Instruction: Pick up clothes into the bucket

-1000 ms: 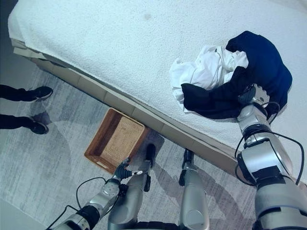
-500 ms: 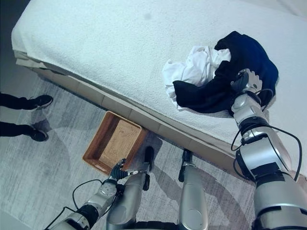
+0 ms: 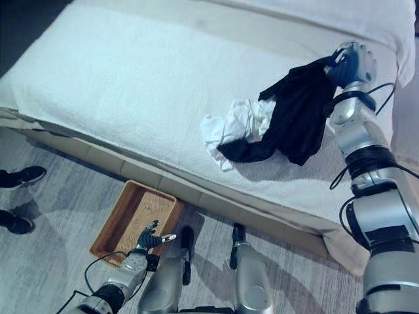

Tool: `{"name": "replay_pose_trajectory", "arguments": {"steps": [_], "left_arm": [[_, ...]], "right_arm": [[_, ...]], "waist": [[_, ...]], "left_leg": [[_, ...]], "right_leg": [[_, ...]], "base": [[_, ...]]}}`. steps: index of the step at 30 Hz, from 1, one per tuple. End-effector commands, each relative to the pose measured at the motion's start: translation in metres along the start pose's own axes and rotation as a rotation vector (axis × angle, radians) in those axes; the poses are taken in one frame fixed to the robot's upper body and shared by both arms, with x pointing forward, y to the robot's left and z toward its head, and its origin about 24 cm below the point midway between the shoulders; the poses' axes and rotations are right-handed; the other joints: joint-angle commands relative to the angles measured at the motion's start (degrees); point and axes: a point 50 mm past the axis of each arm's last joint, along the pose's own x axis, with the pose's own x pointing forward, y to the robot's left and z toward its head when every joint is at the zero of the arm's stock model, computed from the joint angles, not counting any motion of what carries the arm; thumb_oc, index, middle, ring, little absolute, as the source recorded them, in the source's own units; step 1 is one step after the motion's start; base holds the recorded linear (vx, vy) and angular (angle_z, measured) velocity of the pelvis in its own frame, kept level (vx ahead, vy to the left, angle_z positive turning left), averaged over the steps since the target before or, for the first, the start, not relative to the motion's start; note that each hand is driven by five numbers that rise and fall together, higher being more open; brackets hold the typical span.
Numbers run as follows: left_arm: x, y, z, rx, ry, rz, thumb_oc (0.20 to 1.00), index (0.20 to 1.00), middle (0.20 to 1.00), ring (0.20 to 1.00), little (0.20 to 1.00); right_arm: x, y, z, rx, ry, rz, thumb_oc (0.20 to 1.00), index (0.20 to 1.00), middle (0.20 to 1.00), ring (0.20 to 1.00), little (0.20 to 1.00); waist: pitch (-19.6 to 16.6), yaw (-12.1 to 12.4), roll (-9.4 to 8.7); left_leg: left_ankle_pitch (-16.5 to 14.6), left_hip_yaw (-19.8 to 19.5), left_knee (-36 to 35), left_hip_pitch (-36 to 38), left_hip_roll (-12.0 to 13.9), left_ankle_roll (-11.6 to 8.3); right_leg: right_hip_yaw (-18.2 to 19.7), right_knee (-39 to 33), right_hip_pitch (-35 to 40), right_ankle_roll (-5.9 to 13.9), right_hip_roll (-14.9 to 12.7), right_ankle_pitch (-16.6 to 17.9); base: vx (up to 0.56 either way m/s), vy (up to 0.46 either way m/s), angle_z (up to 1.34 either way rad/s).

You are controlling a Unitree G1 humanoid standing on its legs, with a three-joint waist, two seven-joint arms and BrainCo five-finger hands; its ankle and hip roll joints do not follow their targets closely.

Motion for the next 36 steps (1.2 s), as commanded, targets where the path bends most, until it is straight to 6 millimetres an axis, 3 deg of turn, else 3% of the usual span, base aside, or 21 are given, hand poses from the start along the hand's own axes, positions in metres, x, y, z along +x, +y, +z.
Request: {"name": "replay_pose_trajectory", "arguments": {"steps": [1, 6, 7, 8, 9, 10, 11, 12, 13, 18, 20, 22, 23, 25, 28, 29, 30, 36], "left_arm": [[-0.006, 0.004, -0.015, 0.024, 0.021, 0.001, 1.000, 1.000, 1.000, 1.000, 1.000], [-0.007, 0.006, 0.009, 0.000, -0.107, -0.028, 1.000, 1.000, 1.000, 1.000, 1.000], [-0.008, 0.010, 0.038, -0.024, -0.236, -0.041, 1.000, 1.000, 1.000, 1.000, 1.000], [-0.008, 0.010, 0.038, -0.023, -0.235, -0.041, 1.000, 1.000, 1.000, 1.000, 1.000], [-0.012, 0.016, 0.066, -0.047, -0.356, -0.055, 1.000, 1.000, 1.000, 1.000, 1.000], [-0.012, 0.016, 0.065, -0.046, -0.354, -0.055, 1.000, 1.000, 1.000, 1.000, 1.000], [-0.016, 0.026, 0.099, -0.048, -0.489, -0.044, 1.000, 1.000, 1.000, 1.000, 1.000], [-0.017, 0.027, 0.099, -0.047, -0.488, -0.044, 1.000, 1.000, 1.000, 1.000, 1.000], [-0.022, 0.035, 0.127, -0.040, -0.598, -0.034, 1.000, 1.000, 1.000, 1.000, 1.000], [-0.048, 0.052, 0.212, -0.026, -0.919, 0.009, 1.000, 1.000, 1.000, 1.000, 1.000], [-0.052, 0.050, 0.233, -0.020, -0.979, 0.015, 1.000, 1.000, 1.000, 1.000, 1.000], [-0.058, 0.041, 0.271, 0.052, -1.064, 0.013, 1.000, 1.000, 1.000, 1.000, 1.000], [-0.058, 0.041, 0.272, 0.052, -1.066, 0.012, 1.000, 1.000, 1.000, 1.000, 1.000], [-0.063, 0.029, 0.301, 0.118, -1.120, -0.002, 1.000, 1.000, 1.000, 1.000, 1.000], [-0.063, 0.025, 0.307, 0.130, -1.128, -0.009, 1.000, 1.000, 1.000, 1.000, 1.000], [-0.063, 0.008, 0.318, 0.172, -1.122, -0.080, 1.000, 1.000, 1.000, 1.000, 1.000], [-0.063, 0.008, 0.318, 0.172, -1.123, -0.081, 1.000, 1.000, 1.000, 1.000, 1.000], [-0.060, -0.041, 0.323, 0.228, -1.060, -0.247, 1.000, 1.000, 1.000, 1.000, 1.000]], "right_arm": [[0.009, -0.033, 0.010, 0.026, -0.082, -0.135, 0.200, 0.200, 0.200, 0.200, 0.200], [0.007, -0.041, 0.013, 0.038, -0.116, -0.159, 0.200, 0.200, 0.200, 0.200, 0.200], [0.006, -0.043, 0.017, 0.032, -0.146, -0.154, 0.200, 0.200, 0.200, 0.200, 0.200], [0.006, -0.043, 0.017, 0.033, -0.145, -0.153, 0.200, 0.200, 0.200, 0.200, 0.200], [0.006, -0.043, 0.024, 0.034, -0.176, -0.138, 0.200, 0.200, 0.200, 0.200, 0.200], [0.006, -0.043, 0.024, 0.034, -0.176, -0.138, 0.200, 0.200, 0.200, 0.200, 0.200], [0.005, -0.040, 0.032, 0.050, -0.210, -0.105, 0.200, 0.200, 0.200, 0.200, 0.200], [0.005, -0.040, 0.032, 0.051, -0.210, -0.105, 0.200, 0.200, 0.200, 0.200, 0.200], [0.004, -0.037, 0.043, 0.069, -0.251, -0.074, 0.200, 0.200, 0.200, 0.200, 0.200], [-0.010, -0.022, 0.073, 0.180, -0.374, 0.072, 0.200, 0.200, 0.200, 0.200, 0.200], [-0.016, -0.016, 0.083, 0.239, -0.412, 0.132, 0.200, 0.200, 0.200, 0.200, 0.200], [-0.027, -0.009, 0.102, 0.334, -0.480, 0.220, 0.200, 0.200, 0.200, 0.200, 0.200], [-0.027, -0.010, 0.102, 0.334, -0.480, 0.219, 0.200, 0.200, 0.200, 0.200, 0.200], [-0.036, -0.002, 0.118, 0.396, -0.531, 0.297, 0.200, 0.200, 0.200, 0.200, 0.200], [-0.038, -0.002, 0.123, 0.411, -0.551, 0.313, 0.200, 0.200, 0.200, 0.200, 0.200], [-0.048, 0.001, 0.140, 0.463, -0.622, 0.388, 0.200, 0.200, 0.200, 0.200, 0.200], [-0.048, 0.001, 0.140, 0.462, -0.622, 0.388, 0.200, 0.200, 0.200, 0.200, 0.200], [-0.065, -0.001, 0.163, 0.551, -0.735, 0.506, 0.200, 0.200, 0.200, 0.200, 0.200]], "waist": [[-3.9, -0.8, -2.11], [-7.2, -1.1, -2.68], [-8.6, -1.2, -3.02], [-8.6, -1.2, -3.05], [-9.7, -1.3, -3.36], [-9.6, -1.3, -3.39], [-10.9, -1.5, -3.77], [-10.9, -1.5, -3.80], [-11.3, -1.7, -4.09], [-14.1, -2.8, -4.91], [-14.9, -3.4, -5.04], [-16.1, -4.5, -4.73], [-16.0, -4.4, -4.73], [-16.8, -5.2, -4.13], [-16.8, -5.3, -3.92], [-17.4, -6.0, -3.28], [-17.3, -6.0, -3.24], [-17.7, -7.2, -1.98]], "left_leg": [[-3.8, -0.5, 3.5, -1.1, -1.1, -0.23], [-3.2, -0.3, 1.0, 1.2, -0.4, -0.45], [-3.5, -0.2, 0.9, 2.0, -0.4, -0.44], [-3.5, -0.2, 1.0, 2.1, -0.4, -0.44], [-3.8, 0.0, 0.9, 2.8, -0.2, -0.45], [-3.8, 0.0, 0.9, 2.9, -0.2, -0.45], [-4.2, 0.3, 0.9, 3.7, 0.0, -0.53], [-4.2, 0.3, 0.9, 3.8, 0.1, -0.53], [-4.4, 0.6, 0.9, 4.3, 0.2, -0.60], [-4.8, 1.4, 0.1, 6.3, 0.9, -0.69], [-5.0, 2.0, -0.1, 6.9, 1.0, -0.69], [-5.4, 2.5, -0.1, 7.9, 0.9, -0.62], [-5.4, 2.5, -0.1, 7.9, 0.9, -0.62], [-5.6, 2.9, -0.2, 8.9, 0.9, -0.55], [-5.7, 3.0, -0.3, 9.2, 0.9, -0.54], [-5.7, 3.4, -0.5, 9.7, 0.7, -0.53], [-5.7, 3.4, -0.5, 9.8, 0.7, -0.52], [-5.6, 3.5, -0.6, 10.3, 0.4, -0.46]], "right_leg": [[0.0, -4.0, 5.5, 2.80, -0.9, -0.4], [-0.8, -6.2, 8.2, 2.95, -0.6, -0.1], [-1.0, -7.0, 9.2, 3.06, -0.4, 0.1], [-1.0, -7.1, 9.3, 3.06, -0.4, 0.1], [-1.0, -7.9, 10.5, 3.14, -0.3, 0.2], [-1.0, -8.0, 10.6, 3.14, -0.3, 0.2], [-0.9, -9.0, 11.6, 3.20, -0.1, 0.3], [-0.9, -9.1, 11.7, 3.20, -0.1, 0.3], [-0.8, -9.5, 12.4, 3.21, 0.0, 0.4], [-0.2, -10.9, 14.3, 3.10, 0.4, 0.4], [0.1, -11.3, 14.9, 3.11, 0.5, 0.3], [0.7, -11.6, 15.7, 3.16, 0.5, 0.3], [0.7, -11.6, 15.7, 3.16, 0.5, 0.3], [1.2, -12.0, 16.6, 3.25, 0.3, 0.3], [1.4, -12.1, 16.9, 3.25, 0.3, 0.3], [1.6, -12.4, 17.3, 3.38, 0.2, 0.4], [1.6, -12.5, 17.4, 3.38, 0.2, 0.5], [1.7, -12.8, 18.0, 3.55, -0.3, 0.8]], "base": [[0.04, -0.013, 0.03], [0.05, -0.006, 0.04], [0.05, 0.002, 0.09], [0.09, 0.005, 0.09], [0.04, 0.002, 0.04], [0.09, 0.000, -0.01], [0.05, -0.002, -0.02], [0.07, -0.008, -0.02], [0.03, -0.006, -0.04], [0.06, -0.015, -0.08], [0.06, -0.007, -0.14], [0.06, -0.001, -0.18], [0.03, 0.001, -0.18], [0.04, -0.001, -0.08], [0.02, 0.004, -0.17], [0.02, 0.009, -0.13], [0.02, 0.011, -0.07], [0.00, 0.000, 0.00]]}}
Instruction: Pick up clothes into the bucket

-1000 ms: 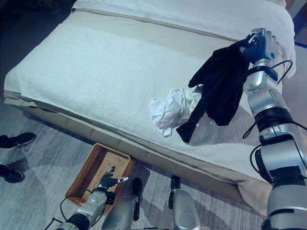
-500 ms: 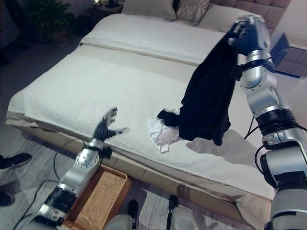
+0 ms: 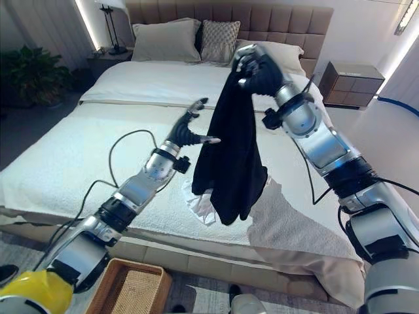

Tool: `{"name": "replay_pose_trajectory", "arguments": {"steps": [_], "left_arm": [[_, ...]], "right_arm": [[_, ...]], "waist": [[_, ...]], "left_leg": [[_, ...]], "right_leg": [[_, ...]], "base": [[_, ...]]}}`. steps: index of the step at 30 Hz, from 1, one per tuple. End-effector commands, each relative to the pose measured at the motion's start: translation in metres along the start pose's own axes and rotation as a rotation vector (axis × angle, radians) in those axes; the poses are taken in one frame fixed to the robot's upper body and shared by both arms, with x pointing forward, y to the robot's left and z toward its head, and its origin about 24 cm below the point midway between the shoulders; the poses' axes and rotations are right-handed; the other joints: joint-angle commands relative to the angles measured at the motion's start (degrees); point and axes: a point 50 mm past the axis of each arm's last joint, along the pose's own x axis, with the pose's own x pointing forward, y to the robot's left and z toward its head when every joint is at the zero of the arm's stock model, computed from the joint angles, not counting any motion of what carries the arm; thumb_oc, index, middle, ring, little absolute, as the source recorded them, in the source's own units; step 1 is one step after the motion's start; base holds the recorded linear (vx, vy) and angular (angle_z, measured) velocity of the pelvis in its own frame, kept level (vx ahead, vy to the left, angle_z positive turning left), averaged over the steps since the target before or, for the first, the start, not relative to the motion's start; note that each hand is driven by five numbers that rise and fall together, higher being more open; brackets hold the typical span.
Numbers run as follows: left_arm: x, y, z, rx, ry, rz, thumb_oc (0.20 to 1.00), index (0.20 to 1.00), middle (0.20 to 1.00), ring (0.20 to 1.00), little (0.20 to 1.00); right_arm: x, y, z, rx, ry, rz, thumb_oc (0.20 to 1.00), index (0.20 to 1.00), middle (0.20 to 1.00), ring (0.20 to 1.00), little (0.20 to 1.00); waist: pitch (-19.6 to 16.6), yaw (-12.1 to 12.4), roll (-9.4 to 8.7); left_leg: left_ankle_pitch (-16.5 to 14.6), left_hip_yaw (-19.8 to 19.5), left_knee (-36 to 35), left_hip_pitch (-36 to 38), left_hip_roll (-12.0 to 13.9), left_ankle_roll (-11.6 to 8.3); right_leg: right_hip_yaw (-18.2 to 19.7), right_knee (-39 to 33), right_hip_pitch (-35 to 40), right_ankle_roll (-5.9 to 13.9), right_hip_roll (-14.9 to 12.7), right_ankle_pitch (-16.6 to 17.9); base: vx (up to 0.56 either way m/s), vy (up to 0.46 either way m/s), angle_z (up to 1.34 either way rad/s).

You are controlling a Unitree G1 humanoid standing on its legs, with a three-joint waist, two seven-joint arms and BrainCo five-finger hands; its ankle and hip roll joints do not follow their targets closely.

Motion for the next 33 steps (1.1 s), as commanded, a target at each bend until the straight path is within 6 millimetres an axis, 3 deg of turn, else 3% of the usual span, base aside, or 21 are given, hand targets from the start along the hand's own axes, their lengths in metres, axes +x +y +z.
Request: {"name": "replay_pose_trajectory", "arguments": {"steps": [1, 6, 7, 14, 15, 16, 17, 24, 25, 29, 31, 32, 33], "left_arm": [[0.013, -0.012, 0.001, -0.028, 0.028, -0.048, 1.000, 1.000, 1.000, 1.000, 1.000], [0.014, -0.038, -0.001, -0.075, 0.063, -0.155, 1.000, 1.000, 1.000, 1.000, 1.000], [0.013, -0.052, -0.001, -0.100, 0.078, -0.232, 1.000, 1.000, 1.000, 1.000, 1.000], [0.007, -0.075, 0.001, -0.206, 0.102, -0.363, 1.000, 1.000, 1.000, 1.000, 1.000], [0.005, -0.079, 0.000, -0.239, 0.117, -0.393, 0.771, 0.771, 0.771, 0.771, 0.771], [0.002, -0.081, -0.004, -0.280, 0.141, -0.405, 0.344, 0.344, 0.344, 0.344, 0.344], [0.001, -0.081, -0.006, -0.288, 0.150, -0.409, 0.200, 0.200, 0.200, 0.200, 0.200], [-0.008, -0.071, -0.025, -0.297, 0.211, -0.370, 0.200, 0.200, 0.200, 0.200, 0.200], [-0.012, -0.065, -0.033, -0.296, 0.236, -0.331, 0.200, 0.200, 0.200, 0.200, 0.200], [-0.020, -0.053, -0.045, -0.307, 0.260, -0.262, 0.200, 0.200, 0.200, 0.200, 0.200], [-0.025, -0.044, -0.050, -0.330, 0.267, -0.214, 0.200, 0.200, 0.200, 0.200, 0.200], [-0.030, -0.026, -0.050, -0.353, 0.245, -0.147, 0.200, 0.200, 0.200, 0.200, 0.200], [-0.031, -0.026, -0.051, -0.353, 0.248, -0.148, 0.200, 0.200, 0.200, 0.200, 0.200]], "right_arm": [[0.010, -0.019, 0.047, 0.062, -0.216, -0.029, 0.200, 0.200, 0.200, 0.200, 0.200], [0.009, -0.015, 0.057, 0.088, -0.264, -0.001, 0.200, 0.200, 0.200, 0.200, 0.200], [0.010, -0.014, 0.064, 0.084, -0.288, 0.014, 0.200, 0.200, 0.200, 0.200, 0.200], [0.012, -0.013, 0.068, 0.077, -0.299, 0.022, 0.200, 0.200, 0.200, 0.200, 0.200], [0.012, -0.015, 0.068, 0.076, -0.301, 0.017, 0.200, 0.200, 0.200, 0.200, 0.200], [0.012, -0.016, 0.067, 0.070, -0.295, 0.008, 0.200, 0.200, 0.200, 0.200, 0.200], [0.012, -0.017, 0.066, 0.068, -0.289, -0.003, 0.200, 0.200, 0.200, 0.200, 0.200], [0.006, -0.038, 0.056, 0.034, -0.257, -0.129, 0.200, 0.200, 0.200, 0.200, 0.200], [0.000, -0.050, 0.049, 0.026, -0.237, -0.208, 0.200, 0.200, 0.200, 0.200, 0.200], [-0.013, -0.064, 0.035, 0.028, -0.194, -0.317, 0.200, 0.200, 0.200, 0.200, 0.200], [-0.023, -0.072, 0.023, 0.046, -0.158, -0.391, 0.376, 0.376, 0.376, 0.376, 0.376], [-0.036, -0.080, 0.011, 0.043, -0.111, -0.463, 0.809, 0.809, 0.809, 0.809, 0.809], [-0.037, -0.079, 0.010, 0.045, -0.108, -0.463, 1.000, 1.000, 1.000, 1.000, 1.000]], "waist": [[-3.2, 0.6, -2.89], [-3.3, 0.2, -2.47], [-3.4, 0.0, -2.31], [-3.7, -0.1, -2.08], [-3.8, -0.2, -2.06], [-3.8, -0.1, -2.05], [-3.8, -0.1, -2.05], [-3.8, 0.3, -2.26], [-3.6, 0.4, -2.35], [-3.5, 0.9, -2.61], [-3.2, 1.2, -2.61], [-3.0, 1.6, -2.60], [-3.1, 1.7, -2.65]], "left_leg": [[-4.5, 0.0, 4.9, -2.4, -1.8, -0.20], [-4.6, -0.2, 5.2, -2.2, -2.0, -0.08], [-4.6, -0.3, 5.3, -2.1, -2.1, -0.05], [-4.8, -0.6, 5.5, -1.7, -2.2, 0.03], [-4.8, -0.7, 5.4, -1.7, -2.3, 0.03], [-4.8, -0.7, 5.5, -1.6, -2.4, 0.04], [-4.8, -0.7, 5.4, -1.5, -2.4, 0.04], [-4.7, -1.0, 5.2, -1.5, -2.4, 0.17], [-4.8, -1.2, 5.3, -1.7, -2.4, 0.27], [-4.8, -1.4, 5.4, -2.0, -2.5, 0.44], [-4.9, -1.6, 5.5, -2.2, -2.6, 0.57], [-4.4, -1.8, 5.7, -2.7, -2.8, 0.70], [-5.0, -1.8, 5.7, -2.3, -2.7, 0.64]], "right_leg": [[-0.3, 0.0, 3.6, 3.14, -3.2, -2.7], [-0.4, 0.2, 3.8, 3.20, -3.4, -2.8], [-0.5, 0.4, 4.0, 3.20, -3.5, -2.9], [-0.6, 0.5, 4.8, 3.27, -3.8, -3.0], [-0.6, 0.5, 4.8, 3.29, -3.8, -3.0], [-0.7, 0.5, 5.0, 3.27, -3.8, -3.0], [-0.8, 0.4, 5.0, 3.28, -3.8, -3.0], [-0.9, 0.4, 4.9, 3.27, -3.9, -2.9], [-1.1, 0.4, 4.8, 3.27, -3.9, -2.8], [-1.3, 0.4, 4.7, 3.28, -4.0, -2.8], [-1.4, 0.4, 4.6, 3.25, -4.0, -2.9], [-1.6, 0.4, 4.3, 3.20, -4.2, -2.5], [-1.6, 0.4, 4.7, 3.22, -4.1, -3.0]], "base": [[0.00, 0.000, 0.00], [0.00, 0.000, 0.00], [0.00, 0.000, 0.00], [0.00, 0.000, 0.00], [0.00, 0.000, 0.00], [0.00, 0.000, 0.00], [0.00, 0.000, 0.00], [0.00, 0.000, 0.00], [0.00, 0.000, 0.00], [-0.01, 0.000, 0.03], [-0.02, 0.006, 0.06], [0.03, -0.003, 0.07], [-0.03, 0.002, 0.04]]}}
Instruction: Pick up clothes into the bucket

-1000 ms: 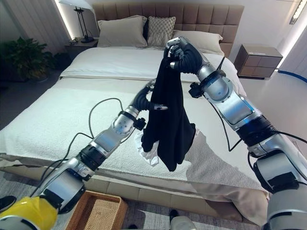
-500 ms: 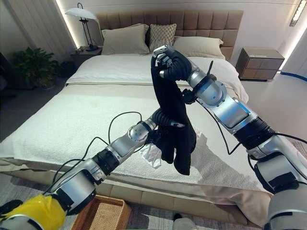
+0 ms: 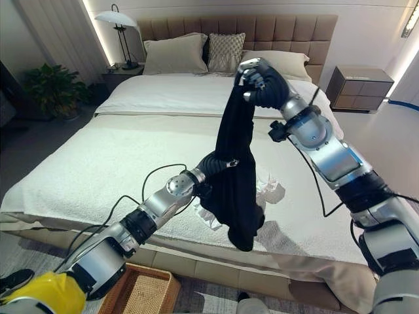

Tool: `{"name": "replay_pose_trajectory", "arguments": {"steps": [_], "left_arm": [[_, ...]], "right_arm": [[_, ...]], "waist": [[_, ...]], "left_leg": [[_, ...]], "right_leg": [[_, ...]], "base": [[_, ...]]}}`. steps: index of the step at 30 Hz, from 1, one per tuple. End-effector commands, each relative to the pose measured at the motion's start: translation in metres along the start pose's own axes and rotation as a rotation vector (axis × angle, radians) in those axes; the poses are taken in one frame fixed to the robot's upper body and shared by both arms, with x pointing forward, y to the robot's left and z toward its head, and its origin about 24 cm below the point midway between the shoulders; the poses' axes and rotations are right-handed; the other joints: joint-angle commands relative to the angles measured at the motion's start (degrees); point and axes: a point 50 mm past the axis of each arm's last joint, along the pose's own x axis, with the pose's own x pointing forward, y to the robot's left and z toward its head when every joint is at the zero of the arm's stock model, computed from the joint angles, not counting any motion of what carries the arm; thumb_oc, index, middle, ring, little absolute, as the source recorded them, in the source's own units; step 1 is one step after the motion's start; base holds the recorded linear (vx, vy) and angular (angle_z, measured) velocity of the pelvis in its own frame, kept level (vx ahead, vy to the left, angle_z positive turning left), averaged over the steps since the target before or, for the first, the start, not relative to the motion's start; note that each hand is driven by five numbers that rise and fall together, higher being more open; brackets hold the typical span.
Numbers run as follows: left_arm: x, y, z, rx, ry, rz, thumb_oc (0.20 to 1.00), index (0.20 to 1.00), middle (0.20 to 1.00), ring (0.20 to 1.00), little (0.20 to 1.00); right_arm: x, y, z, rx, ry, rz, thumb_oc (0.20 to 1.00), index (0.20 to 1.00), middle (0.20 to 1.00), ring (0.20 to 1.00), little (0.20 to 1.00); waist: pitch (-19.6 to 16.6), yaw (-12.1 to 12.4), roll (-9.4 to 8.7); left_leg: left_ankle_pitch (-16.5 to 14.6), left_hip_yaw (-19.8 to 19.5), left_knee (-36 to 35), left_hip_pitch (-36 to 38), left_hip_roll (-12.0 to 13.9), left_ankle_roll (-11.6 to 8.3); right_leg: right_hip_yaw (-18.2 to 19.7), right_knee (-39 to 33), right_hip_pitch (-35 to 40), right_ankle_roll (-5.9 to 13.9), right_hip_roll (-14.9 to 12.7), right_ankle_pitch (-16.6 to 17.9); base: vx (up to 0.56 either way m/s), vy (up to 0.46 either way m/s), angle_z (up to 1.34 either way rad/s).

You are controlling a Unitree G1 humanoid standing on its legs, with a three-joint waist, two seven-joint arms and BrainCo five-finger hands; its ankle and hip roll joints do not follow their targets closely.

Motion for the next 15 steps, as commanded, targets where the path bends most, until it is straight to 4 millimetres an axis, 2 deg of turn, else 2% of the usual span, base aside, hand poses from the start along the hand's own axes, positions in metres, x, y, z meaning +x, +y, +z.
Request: {"name": "replay_pose_trajectory", "arguments": {"steps": [1, 3, 5, 6, 7, 8, 9, 10, 11, 12, 14, 15], "left_arm": [[-0.015, 0.030, -0.005, -0.006, -0.010, 0.124, 0.200, 0.200, 0.200, 0.200, 0.200], [-0.026, 0.043, 0.001, -0.038, -0.053, 0.168, 0.200, 0.200, 0.200, 0.200, 0.200], [-0.047, 0.064, 0.020, -0.105, -0.166, 0.238, 0.200, 0.200, 0.200, 0.200, 0.200], [-0.047, 0.064, 0.019, -0.105, -0.163, 0.238, 0.200, 0.200, 0.200, 0.200, 0.200], [-0.062, 0.075, 0.032, -0.136, -0.244, 0.282, 0.200, 0.200, 0.200, 0.200, 0.200], [-0.063, 0.075, 0.031, -0.136, -0.241, 0.281, 0.200, 0.200, 0.200, 0.200, 0.200], [-0.069, 0.077, 0.037, -0.160, -0.281, 0.294, 0.200, 0.200, 0.200, 0.200, 0.200], [-0.080, 0.083, 0.050, -0.202, -0.367, 0.329, 0.200, 0.200, 0.200, 0.200, 0.200], [-0.080, 0.083, 0.049, -0.202, -0.364, 0.329, 0.200, 0.200, 0.200, 0.200, 0.200], [-0.091, 0.091, 0.062, -0.218, -0.446, 0.362, 0.200, 0.200, 0.200, 0.200, 0.200], [-0.100, 0.101, 0.078, -0.206, -0.533, 0.397, 0.200, 0.200, 0.200, 0.200, 0.200], [-0.100, 0.102, 0.078, -0.205, -0.532, 0.397, 0.200, 0.200, 0.200, 0.200, 0.200]], "right_arm": [[0.008, -0.063, 0.038, 0.000, -0.183, -0.350, 1.000, 1.000, 1.000, 1.000, 1.000], [-0.004, -0.065, 0.023, 0.015, -0.133, -0.394, 1.000, 1.000, 1.000, 1.000, 1.000], [-0.026, -0.066, -0.007, 0.035, -0.020, -0.460, 1.000, 1.000, 1.000, 1.000, 1.000], [-0.027, -0.065, -0.008, 0.036, -0.019, -0.460, 1.000, 1.000, 1.000, 1.000, 1.000], [-0.049, -0.060, -0.032, 0.078, 0.079, -0.500, 1.000, 1.000, 1.000, 1.000, 1.000], [-0.050, -0.059, -0.032, 0.079, 0.082, -0.500, 1.000, 1.000, 1.000, 1.000, 1.000], [-0.061, -0.053, -0.044, 0.099, 0.133, -0.507, 1.000, 1.000, 1.000, 1.000, 1.000], [-0.091, -0.033, -0.073, 0.158, 0.274, -0.527, 1.000, 1.000, 1.000, 1.000, 1.000], [-0.092, -0.032, -0.073, 0.159, 0.276, -0.525, 1.000, 1.000, 1.000, 1.000, 1.000], [-0.123, -0.013, -0.096, 0.202, 0.408, -0.526, 1.000, 1.000, 1.000, 1.000, 1.000], [-0.156, 0.014, -0.119, 0.261, 0.564, -0.482, 1.000, 1.000, 1.000, 1.000, 1.000], [-0.157, 0.015, -0.119, 0.262, 0.565, -0.481, 1.000, 1.000, 1.000, 1.000, 1.000]], "waist": [[-2.3, 1.4, -4.41], [-2.3, 1.9, -4.45], [-2.2, 2.5, -4.46], [-2.3, 2.5, -4.47], [-2.2, 2.7, -4.38], [-2.3, 2.7, -4.41], [-2.3, 2.9, -4.40], [-2.2, 2.9, -4.35], [-2.4, 2.9, -4.36], [-2.1, 2.9, -4.16], [-1.9, 2.7, -4.03], [-1.9, 2.6, -4.08]], "left_leg": [[-4.2, -0.8, 5.6, -3.5, -2.3, 0.21], [-4.8, -0.9, 5.6, -3.2, -2.1, 0.19], [-4.2, -1.0, 5.6, -3.7, -2.3, 0.22], [-4.8, -1.0, 5.6, -3.4, -2.2, 0.17], [-4.3, -1.1, 5.6, -3.8, -2.3, 0.26], [-4.8, -1.1, 5.6, -3.4, -2.2, 0.20], [-4.9, -1.2, 5.5, -3.4, -2.1, 0.22], [-4.4, -1.3, 5.5, -3.7, -2.2, 0.30], [-4.9, -1.4, 5.4, -3.4, -2.1, 0.25], [-4.9, -1.5, 5.2, -3.4, -2.0, 0.25], [-4.9, -1.7, 5.1, -3.3, -2.1, 0.23], [-4.9, -1.7, 5.1, -3.3, -2.1, 0.22]], "right_leg": [[-0.5, 0.2, 2.8, 3.24, -3.5, -2.2], [-0.6, 0.1, 3.2, 3.23, -3.3, -2.8], [-0.8, -0.1, 2.9, 3.20, -3.4, -2.3], [-0.8, -0.1, 3.2, 3.23, -3.3, -2.8], [-1.0, -0.2, 3.0, 3.20, -3.4, -2.4], [-1.0, -0.2, 3.4, 3.22, -3.3, -2.8], [-1.0, -0.3, 3.4, 3.21, -3.2, -2.9], [-1.1, -0.3, 3.2, 3.12, -3.3, -2.7], [-1.1, -0.3, 3.5, 3.15, -3.2, -3.2], [-1.2, -0.2, 3.5, 3.05, -3.1, -3.5], [-1.3, -0.1, 3.5, 2.92, -3.0, -3.7], [-1.3, -0.1, 3.6, 2.91, -3.0, -3.7]], "base": [[0.03, -0.008, 0.00], [0.00, 0.000, 0.00], [-0.01, -0.006, 0.06], [0.02, -0.006, 0.08], [0.05, -0.005, 0.09], [0.03, -0.004, 0.04], [0.03, -0.004, 0.00], [0.00, 0.000, 0.00], [0.04, -0.001, 0.05], [0.06, -0.002, 0.05], [0.02, -0.001, 0.05], [0.01, -0.008, 0.04]]}}
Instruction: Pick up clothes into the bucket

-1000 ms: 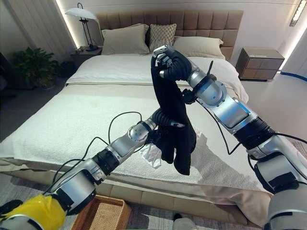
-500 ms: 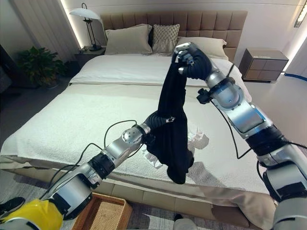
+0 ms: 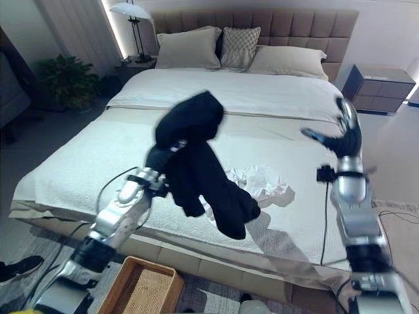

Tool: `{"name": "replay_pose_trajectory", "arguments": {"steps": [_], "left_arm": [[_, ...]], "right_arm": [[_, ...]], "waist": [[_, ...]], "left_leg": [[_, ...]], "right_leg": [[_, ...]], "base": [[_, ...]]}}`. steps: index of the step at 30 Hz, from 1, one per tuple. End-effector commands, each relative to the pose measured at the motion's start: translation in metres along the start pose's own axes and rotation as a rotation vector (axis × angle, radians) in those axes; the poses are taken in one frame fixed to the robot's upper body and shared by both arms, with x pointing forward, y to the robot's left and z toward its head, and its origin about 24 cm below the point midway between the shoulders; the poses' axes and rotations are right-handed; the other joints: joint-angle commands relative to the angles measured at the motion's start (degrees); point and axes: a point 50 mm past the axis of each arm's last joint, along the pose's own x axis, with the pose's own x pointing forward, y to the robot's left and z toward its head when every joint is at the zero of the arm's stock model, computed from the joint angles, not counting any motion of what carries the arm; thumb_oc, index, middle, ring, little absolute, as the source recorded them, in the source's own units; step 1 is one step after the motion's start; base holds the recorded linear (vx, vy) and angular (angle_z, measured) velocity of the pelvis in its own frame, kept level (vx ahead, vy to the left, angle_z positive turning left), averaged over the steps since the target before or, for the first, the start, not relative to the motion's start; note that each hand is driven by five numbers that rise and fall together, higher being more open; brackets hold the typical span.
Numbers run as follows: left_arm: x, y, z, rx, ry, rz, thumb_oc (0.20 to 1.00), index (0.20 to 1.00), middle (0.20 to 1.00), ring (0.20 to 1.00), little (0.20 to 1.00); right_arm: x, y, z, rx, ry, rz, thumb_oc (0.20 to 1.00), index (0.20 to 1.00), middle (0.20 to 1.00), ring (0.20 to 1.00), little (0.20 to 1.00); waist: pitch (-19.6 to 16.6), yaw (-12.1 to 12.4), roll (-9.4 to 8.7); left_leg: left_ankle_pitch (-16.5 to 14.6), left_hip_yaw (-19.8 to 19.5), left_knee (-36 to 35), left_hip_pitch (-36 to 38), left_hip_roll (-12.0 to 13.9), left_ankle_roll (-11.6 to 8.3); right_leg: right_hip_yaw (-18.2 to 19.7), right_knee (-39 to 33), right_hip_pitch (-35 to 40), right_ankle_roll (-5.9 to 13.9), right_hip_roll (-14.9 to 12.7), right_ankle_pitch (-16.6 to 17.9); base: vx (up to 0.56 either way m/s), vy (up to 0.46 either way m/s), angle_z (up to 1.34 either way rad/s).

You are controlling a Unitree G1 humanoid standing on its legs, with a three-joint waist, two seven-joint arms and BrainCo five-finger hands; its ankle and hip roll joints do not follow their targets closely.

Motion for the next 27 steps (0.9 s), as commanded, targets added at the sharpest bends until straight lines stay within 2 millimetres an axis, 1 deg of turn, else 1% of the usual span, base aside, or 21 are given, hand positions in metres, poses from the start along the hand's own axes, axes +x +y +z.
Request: {"name": "replay_pose_trajectory", "arguments": {"steps": [1, 2, 3, 4, 5, 6, 8, 11, 12, 13, 15, 16, 18, 20, 21, 22, 23, 24, 25, 26, 27], "left_arm": [[0.009, 0.010, 0.080, 0.020, -0.357, -0.007, 0.200, 0.200, 0.200, 0.200, 0.200], [0.009, 0.014, 0.095, 0.032, -0.415, 0.003, 0.200, 0.200, 0.200, 0.200, 0.200], [0.009, 0.014, 0.095, 0.033, -0.415, 0.004, 0.200, 0.200, 0.200, 0.200, 0.200], [0.007, 0.018, 0.114, 0.043, -0.493, 0.018, 0.200, 0.200, 0.200, 0.200, 0.200], [0.007, 0.019, 0.114, 0.044, -0.493, 0.018, 0.200, 0.200, 0.200, 0.200, 0.200], [0.005, 0.023, 0.124, 0.061, -0.529, 0.036, 0.200, 0.200, 0.200, 0.200, 0.200], [-0.001, 0.028, 0.145, 0.085, -0.611, 0.050, 0.200, 0.200, 0.200, 0.200, 0.200], [-0.011, 0.040, 0.167, 0.140, -0.696, 0.100, 0.200, 0.200, 0.200, 0.200, 0.200], [-0.022, 0.049, 0.183, 0.201, -0.752, 0.141, 0.200, 0.200, 0.200, 0.200, 0.200], [-0.022, 0.050, 0.183, 0.203, -0.752, 0.143, 0.200, 0.200, 0.200, 0.200, 0.200], [-0.041, 0.059, 0.199, 0.284, -0.814, 0.189, 0.200, 0.200, 0.200, 0.200, 0.200], [-0.042, 0.060, 0.199, 0.286, -0.814, 0.191, 0.200, 0.200, 0.200, 0.200, 0.200], [-0.056, 0.067, 0.208, 0.343, -0.846, 0.228, 0.200, 0.200, 0.200, 0.200, 0.200], [-0.072, 0.079, 0.208, 0.395, -0.846, 0.303, 0.200, 0.200, 0.200, 0.200, 0.200], [-0.073, 0.080, 0.208, 0.396, -0.846, 0.306, 0.200, 0.200, 0.200, 0.200, 0.200], [-0.080, 0.088, 0.200, 0.392, -0.817, 0.354, 0.200, 0.200, 0.200, 0.200, 0.200], [-0.081, 0.089, 0.200, 0.393, -0.816, 0.355, 0.200, 0.200, 0.200, 0.200, 0.200], [-0.087, 0.100, 0.183, 0.381, -0.753, 0.415, 0.200, 0.200, 0.200, 0.200, 0.200], [-0.088, 0.100, 0.183, 0.380, -0.753, 0.417, 0.200, 0.200, 0.200, 0.200, 0.200], [-0.097, 0.110, 0.164, 0.352, -0.692, 0.479, 0.200, 0.200, 0.200, 0.200, 0.200], [-0.098, 0.110, 0.164, 0.351, -0.691, 0.481, 0.200, 0.200, 0.200, 0.200, 0.200]], "right_arm": [[-0.023, 0.008, -0.037, -0.010, 0.118, 0.057, 1.000, 1.000, 1.000, 1.000, 1.000], [-0.035, 0.010, -0.056, -0.033, 0.196, 0.087, 1.000, 1.000, 1.000, 1.000, 1.000], [-0.036, 0.011, -0.056, -0.032, 0.196, 0.088, 1.000, 1.000, 1.000, 1.000, 1.000], [-0.059, 0.013, -0.087, -0.027, 0.342, 0.113, 1.000, 1.000, 1.000, 1.000, 1.000], [-0.059, 0.013, -0.087, -0.027, 0.342, 0.114, 1.000, 1.000, 1.000, 1.000, 1.000], [-0.067, 0.015, -0.096, -0.030, 0.384, 0.126, 1.000, 1.000, 1.000, 1.000, 1.000], [-0.091, 0.017, -0.121, -0.036, 0.515, 0.157, 1.000, 1.000, 1.000, 1.000, 1.000], [-0.119, 0.020, -0.148, -0.103, 0.658, 0.225, 1.000, 1.000, 1.000, 1.000, 1.000], [-0.139, 0.019, -0.164, -0.160, 0.753, 0.262, 1.000, 1.000, 1.000, 1.000, 1.000], [-0.138, 0.020, -0.164, -0.160, 0.751, 0.265, 1.000, 1.000, 1.000, 1.000, 1.000], [-0.165, 0.021, -0.183, -0.218, 0.879, 0.307, 1.000, 1.000, 1.000, 1.000, 1.000], [-0.164, 0.021, -0.183, -0.218, 0.877, 0.310, 1.000, 1.000, 1.000, 1.000, 1.000], [-0.180, 0.022, -0.193, -0.248, 0.952, 0.335, 1.000, 1.000, 1.000, 1.000, 1.000], [-0.198, 0.022, -0.202, -0.297, 1.032, 0.378, 1.000, 1.000, 1.000, 1.000, 1.000], [-0.198, 0.023, -0.202, -0.299, 1.031, 0.380, 1.000, 1.000, 1.000, 1.000, 1.000], [-0.202, 0.022, -0.204, -0.340, 1.045, 0.422, 1.000, 1.000, 1.000, 1.000, 1.000], [-0.202, 0.022, -0.204, -0.341, 1.045, 0.424, 1.000, 1.000, 1.000, 1.000, 1.000], [-0.202, 0.019, -0.205, -0.365, 1.051, 0.436, 1.000, 1.000, 1.000, 1.000, 1.000], [-0.202, 0.019, -0.205, -0.367, 1.051, 0.437, 1.000, 1.000, 1.000, 1.000, 1.000], [-0.198, 0.017, -0.205, -0.376, 1.043, 0.431, 1.000, 1.000, 1.000, 1.000, 1.000], [-0.198, 0.016, -0.205, -0.379, 1.043, 0.431, 1.000, 1.000, 1.000, 1.000, 1.000]], "waist": [[-2.7, -0.3, -4.14], [-2.5, -0.3, -4.02], [-2.5, -0.4, -4.07], [-2.2, -0.5, -3.84], [-2.2, -0.6, -3.88], [-2.0, -0.6, -3.80], [-1.6, -0.6, -3.55], [-1.1, -0.5, -3.37], [-0.9, 0.0, -3.28], [-0.9, -0.2, -3.33], [-0.5, 0.8, -3.29], [-0.6, 0.6, -3.33], [-0.3, 1.3, -3.36], [0.1, 2.3, -3.51], [0.1, 2.1, -3.51], [0.3, 2.7, -3.76], [0.3, 2.6, -3.73], [0.7, 3.2, -4.06], [0.7, 3.1, -4.00], [1.0, 3.7, -4.33], [1.0, 3.6, -4.25]], "left_leg": [[-4.3, -0.8, 5.1, -3.4, -2.4, 0.04], [-4.3, -0.9, 5.1, -3.5, -2.4, 0.00], [-4.3, -0.9, 5.1, -3.5, -2.4, 0.00], [-4.3, -0.9, 5.3, -3.7, -2.5, -0.06], [-4.4, -0.9, 5.3, -3.7, -2.5, -0.06], [-4.4, -0.9, 5.4, -3.8, -2.6, -0.07], [-4.3, -1.0, 5.6, -4.1, -2.7, -0.17], [-4.3, -1.1, 5.7, -4.4, -2.8, -0.28], [-4.3, -1.2, 5.7, -4.6, -2.8, -0.36], [-4.3, -1.1, 5.7, -4.6, -2.8, -0.37], [-4.3, -1.4, 5.8, -4.8, -2.8, -0.50], [-4.3, -1.4, 5.8, -4.8, -2.8, -0.50], [-4.3, -1.7, 5.9, -5.0, -2.9, -0.54], [-4.3, -2.2, 6.1, -5.3, -3.0, -0.62], [-4.3, -2.2, 6.1, -5.3, -3.0, -0.62], [-4.4, -2.6, 6.2, -5.4, -3.1, -0.62], [-4.4, -2.6, 6.2, -5.4, -3.1, -0.62], [-4.3, -3.0, 6.3, -5.7, -3.2, -0.57], [-4.4, -3.0, 6.3, -5.7, -3.2, -0.57], [-4.3, -3.4, 6.4, -5.9, -3.4, -0.49], [-4.3, -3.4, 6.4, -5.9, -3.5, -0.49]], "right_leg": [[-0.4, 0.7, 2.6, 2.72, -3.1, -2.9], [-0.4, 0.7, 2.5, 2.76, -3.1, -2.8], [-0.4, 0.7, 2.5, 2.76, -3.1, -2.8], [-0.4, 0.6, 2.3, 2.80, -3.1, -2.8], [-0.4, 0.6, 2.3, 2.80, -3.1, -2.8], [-0.5, 0.7, 2.3, 2.79, -3.1, -2.8], [-0.5, 0.8, 2.0, 2.87, -3.2, -2.7], [-0.4, 0.8, 1.6, 2.99, -3.3, -2.6], [-0.4, 0.7, 1.5, 3.03, -3.3, -2.6], [-0.3, 0.7, 1.5, 3.03, -3.3, -2.6], [-0.6, 0.5, 1.5, 3.09, -3.4, -2.5], [-0.6, 0.5, 1.5, 3.09, -3.4, -2.5], [-0.7, 0.5, 1.6, 3.12, -3.3, -2.6], [-1.1, 0.6, 1.5, 3.10, -3.4, -2.7], [-1.1, 0.6, 1.5, 3.10, -3.4, -2.7], [-1.3, 0.7, 1.6, 3.03, -3.4, -2.9], [-1.3, 0.7, 1.6, 3.04, -3.4, -2.9], [-1.5, 1.0, 1.5, 2.94, -3.6, -3.1], [-1.5, 1.0, 1.5, 2.94, -3.6, -3.1], [-1.8, 1.2, 1.4, 2.87, -3.7, -3.2], [-1.8, 1.2, 1.4, 2.88, -3.7, -3.2]], "base": [[0.00, 0.000, 0.00], [0.00, 0.000, 0.00], [0.00, -0.008, 0.04], [0.00, -0.005, 0.06], [0.00, -0.006, 0.08], [0.00, -0.003, 0.09], [0.00, -0.003, 0.06], [0.00, 0.002, 0.01], [0.00, 0.004, 0.04], [0.00, 0.000, 0.00], [0.01, 0.002, 0.06], [0.01, 0.005, 0.05], [0.00, 0.000, 0.00], [0.00, 0.000, 0.00], [0.00, 0.000, 0.00], [0.01, 0.002, 0.04], [-0.01, 0.007, 0.06], [-0.01, 0.005, 0.07], [-0.02, 0.013, 0.14], [-0.01, 0.008, 0.15], [-0.01, 0.012, 0.23]]}}
